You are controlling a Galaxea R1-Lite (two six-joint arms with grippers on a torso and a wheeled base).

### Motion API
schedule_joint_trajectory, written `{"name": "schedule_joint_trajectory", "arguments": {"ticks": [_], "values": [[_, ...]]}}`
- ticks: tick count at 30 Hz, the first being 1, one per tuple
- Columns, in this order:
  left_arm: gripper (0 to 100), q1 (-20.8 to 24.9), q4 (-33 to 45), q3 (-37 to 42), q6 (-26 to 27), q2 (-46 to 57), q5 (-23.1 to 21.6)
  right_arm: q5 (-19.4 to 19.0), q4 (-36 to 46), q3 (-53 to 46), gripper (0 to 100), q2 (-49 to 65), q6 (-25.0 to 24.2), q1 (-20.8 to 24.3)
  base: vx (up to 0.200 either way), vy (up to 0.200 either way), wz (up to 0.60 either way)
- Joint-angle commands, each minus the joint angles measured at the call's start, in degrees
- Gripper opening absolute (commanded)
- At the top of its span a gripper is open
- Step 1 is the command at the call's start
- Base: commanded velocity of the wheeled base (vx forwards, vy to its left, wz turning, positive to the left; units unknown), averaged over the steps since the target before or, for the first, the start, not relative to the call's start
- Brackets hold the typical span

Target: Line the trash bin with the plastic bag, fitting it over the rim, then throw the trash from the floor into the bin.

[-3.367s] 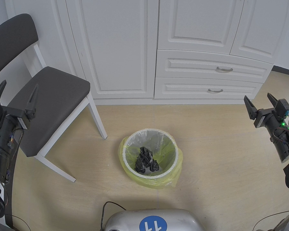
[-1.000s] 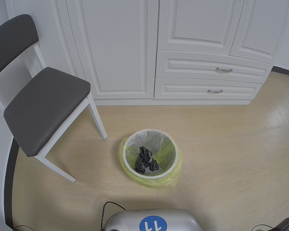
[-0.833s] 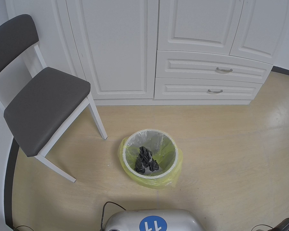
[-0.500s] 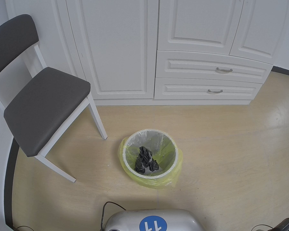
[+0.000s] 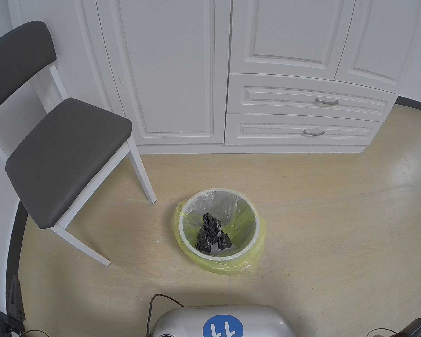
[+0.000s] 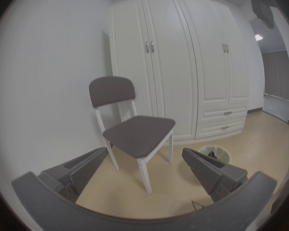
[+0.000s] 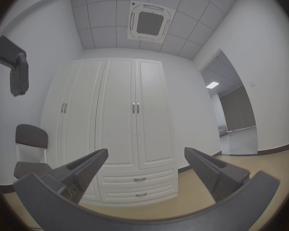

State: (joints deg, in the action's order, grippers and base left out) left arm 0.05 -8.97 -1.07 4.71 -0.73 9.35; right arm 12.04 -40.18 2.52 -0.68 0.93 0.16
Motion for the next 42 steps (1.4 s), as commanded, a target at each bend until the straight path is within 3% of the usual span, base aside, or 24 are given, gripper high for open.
{"name": "schedule_joint_trajectory", "arguments": {"ticks": [1,2,4,5,7,11,13,16,28,35,38,42], "values": [[100,0.0,5.0,1.1,-0.5,0.7,-0.2,0.0,1.7,-2.5,100,0.7,-1.5,0.0,0.0,0.0,0.0],[100,0.0,4.9,1.1,-1.5,0.7,-0.3,0.4,8.9,-2.5,100,0.7,-1.7,0.0,0.0,0.0,0.0],[100,0.0,4.9,1.1,-1.7,0.7,-0.3,1.6,11.9,-2.5,100,0.7,-1.8,0.0,0.0,0.0,0.0],[100,0.0,4.9,1.1,-2.0,0.7,-0.4,6.0,18.7,-2.5,100,0.7,-2.2,0.0,0.0,0.0,0.0],[100,0.0,5.6,1.1,-1.7,0.7,-1.4,9.1,25.0,-2.5,100,0.7,-2.6,0.0,0.0,0.0,0.0],[100,0.0,6.2,1.0,-2.8,0.7,-5.6,10.3,33.2,-2.5,100,0.6,-3.6,-0.2,0.0,0.0,0.0],[100,0.0,6.9,1.1,-5.7,0.7,-7.3,9.1,36.0,-2.5,100,0.6,-3.7,-0.2,0.0,0.0,0.0],[100,0.0,10.3,0.7,-4.9,0.7,-9.8,4.5,36.0,-2.5,100,0.6,-4.0,-0.2,0.0,0.0,0.0],[100,0.0,9.4,1.0,-4.3,0.7,-10.0,-6.9,36.2,-2.5,100,0.6,-1.0,-0.1,0.0,0.0,0.0],[100,0.0,9.4,1.0,-4.2,0.7,-10.0,-8.8,37.5,-2.5,100,0.7,0.0,-0.1,0.0,0.0,0.0],[100,0.0,9.4,1.0,-4.2,0.7,-10.0,-12.1,42.1,-2.0,100,0.6,-0.2,-0.1,0.0,0.0,0.0],[100,0.0,9.4,1.0,-4.2,0.7,-10.0,-12.1,40.3,-2.4,100,0.6,-1.2,0.0,0.0,0.0,0.0]]}}
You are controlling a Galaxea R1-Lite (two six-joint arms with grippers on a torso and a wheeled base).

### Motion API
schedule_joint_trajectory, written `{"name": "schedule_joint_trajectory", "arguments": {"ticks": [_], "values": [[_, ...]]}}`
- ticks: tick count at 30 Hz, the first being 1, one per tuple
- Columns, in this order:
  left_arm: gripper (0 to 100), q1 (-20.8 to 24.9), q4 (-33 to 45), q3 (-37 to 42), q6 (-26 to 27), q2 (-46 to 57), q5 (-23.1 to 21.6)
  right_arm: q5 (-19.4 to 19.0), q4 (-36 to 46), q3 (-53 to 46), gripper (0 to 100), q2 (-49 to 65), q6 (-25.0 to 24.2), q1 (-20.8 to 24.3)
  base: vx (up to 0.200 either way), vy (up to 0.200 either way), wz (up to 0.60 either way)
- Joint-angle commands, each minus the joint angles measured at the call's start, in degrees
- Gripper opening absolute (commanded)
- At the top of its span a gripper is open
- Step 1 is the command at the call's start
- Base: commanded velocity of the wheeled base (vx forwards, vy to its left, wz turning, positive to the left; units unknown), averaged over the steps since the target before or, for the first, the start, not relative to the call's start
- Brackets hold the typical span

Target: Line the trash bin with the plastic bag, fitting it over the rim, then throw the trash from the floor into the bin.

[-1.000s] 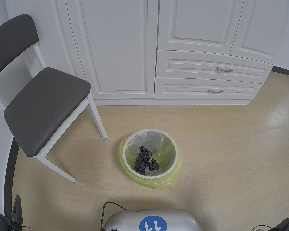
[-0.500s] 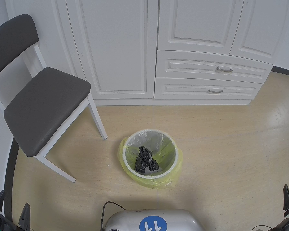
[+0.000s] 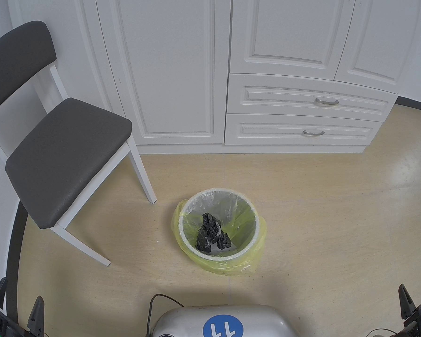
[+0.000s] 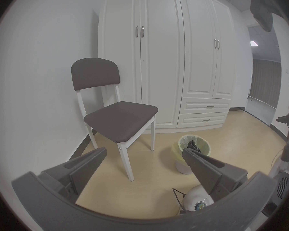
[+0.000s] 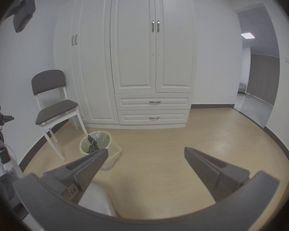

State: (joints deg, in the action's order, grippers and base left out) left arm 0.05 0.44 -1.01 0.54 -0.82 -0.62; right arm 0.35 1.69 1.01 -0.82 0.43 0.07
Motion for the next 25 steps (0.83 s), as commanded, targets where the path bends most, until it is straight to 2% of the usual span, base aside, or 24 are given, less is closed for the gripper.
{"name": "schedule_joint_trajectory", "arguments": {"ticks": [1,12,16,25], "values": [[100,0.0,0.0,0.9,0.0,0.8,0.0,-0.4,-1.6,-0.9,100,0.7,-0.9,0.1,0.0,0.0,0.0],[100,0.0,0.1,0.7,-2.1,0.8,0.3,0.3,-1.7,-0.9,100,0.7,-1.5,0.1,0.0,0.0,0.0],[100,0.0,-0.1,0.9,-0.5,0.8,-0.2,0.3,-1.7,-0.9,100,0.7,-1.6,0.1,0.0,0.0,0.0],[100,0.0,-0.1,0.9,-0.5,0.8,0.0,0.3,-1.7,-0.8,100,0.7,-1.7,0.1,0.0,0.0,0.0]]}}
